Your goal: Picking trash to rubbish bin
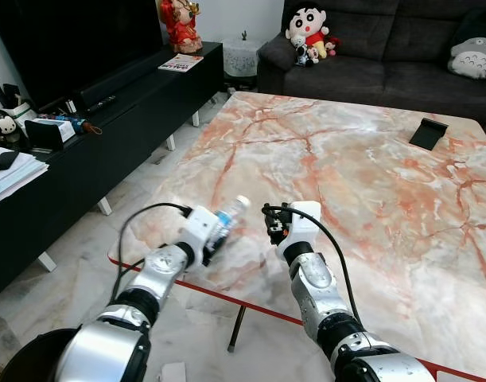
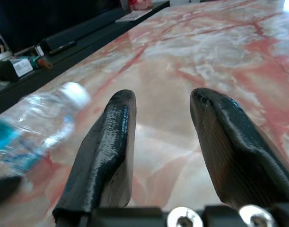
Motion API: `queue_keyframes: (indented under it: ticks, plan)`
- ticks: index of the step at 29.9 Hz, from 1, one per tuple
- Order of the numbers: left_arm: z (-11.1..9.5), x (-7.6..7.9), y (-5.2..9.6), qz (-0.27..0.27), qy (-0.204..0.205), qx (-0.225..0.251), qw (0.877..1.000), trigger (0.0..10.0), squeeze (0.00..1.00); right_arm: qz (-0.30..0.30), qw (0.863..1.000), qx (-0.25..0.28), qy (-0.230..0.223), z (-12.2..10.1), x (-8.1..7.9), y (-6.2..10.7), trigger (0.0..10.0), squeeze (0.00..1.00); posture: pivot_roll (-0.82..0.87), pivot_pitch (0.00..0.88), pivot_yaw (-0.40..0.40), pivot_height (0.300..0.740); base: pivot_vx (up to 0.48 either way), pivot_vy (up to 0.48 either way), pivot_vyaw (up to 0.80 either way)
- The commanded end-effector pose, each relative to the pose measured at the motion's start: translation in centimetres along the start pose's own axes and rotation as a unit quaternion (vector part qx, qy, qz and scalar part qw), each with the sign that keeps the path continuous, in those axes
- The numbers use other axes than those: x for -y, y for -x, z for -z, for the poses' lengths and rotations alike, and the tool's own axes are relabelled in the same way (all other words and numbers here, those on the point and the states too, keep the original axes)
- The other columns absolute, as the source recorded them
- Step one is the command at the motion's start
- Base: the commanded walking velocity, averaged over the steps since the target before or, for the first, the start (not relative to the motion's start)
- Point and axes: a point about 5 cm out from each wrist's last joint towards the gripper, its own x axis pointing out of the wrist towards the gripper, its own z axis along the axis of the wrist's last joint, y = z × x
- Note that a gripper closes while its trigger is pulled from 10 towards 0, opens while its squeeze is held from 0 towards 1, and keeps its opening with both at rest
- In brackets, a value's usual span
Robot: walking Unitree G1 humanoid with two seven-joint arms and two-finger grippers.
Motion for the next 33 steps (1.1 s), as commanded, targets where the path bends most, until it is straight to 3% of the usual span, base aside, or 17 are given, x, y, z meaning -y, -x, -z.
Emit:
queue_keyframes:
  ticks: [1, 3, 9, 16, 21, 33]
  plan:
    - [-0.4, -1.3, 0.4, -0.056, 0.021, 0.035, 0.998, 10.0, 0.0, 0.01, 1.0, 0.02, -0.005, -0.8, 0.1, -0.3, 10.0, 0.0, 0.02, 0.0, 0.006, 0.74, 0.0, 0.0, 0.0]
    - [-0.5, -1.7, 0.6, -0.075, 0.026, 0.045, 0.996, 10.0, 0.0, 0.011, 1.0, 0.023, -0.004, -0.9, 0.2, -0.3, 10.0, 0.0, 0.02, 0.0, 0.006, 0.74, 0.0, 0.0, 0.0]
    - [-1.9, -3.8, 2.4, -0.199, 0.057, 0.153, 0.966, 10.0, 0.0, 0.012, 1.0, 0.027, -0.005, -1.1, 0.1, -0.4, 10.0, 0.0, 0.03, 0.0, -0.002, 0.74, 0.0, 0.0, 0.0]
    - [-2.6, -3.7, 3.8, -0.244, 0.049, 0.212, 0.945, 10.0, 0.0, 0.016, 0.999, 0.038, -0.007, -1.4, -0.1, -0.4, 10.0, 0.0, 0.03, 0.0, -0.004, 0.74, 0.0, 0.0, 0.0]
    - [-3.3, -3.5, 4.1, -0.245, 0.01, 0.232, 0.941, 10.0, 0.0, 0.016, 0.999, 0.041, -0.007, -1.5, 0.1, -0.5, 10.0, 0.0, 0.03, 0.0, -0.002, 0.74, 0.0, 0.0, 0.0]
    - [-3.5, -3.2, 4.3, -0.248, 0.004, 0.237, 0.939, 10.0, 0.0, 0.013, 0.999, 0.042, -0.008, -1.4, -0.1, -0.5, 10.0, 0.0, 0.03, 0.0, 0.005, 0.74, 0.0, 0.0, 0.0]
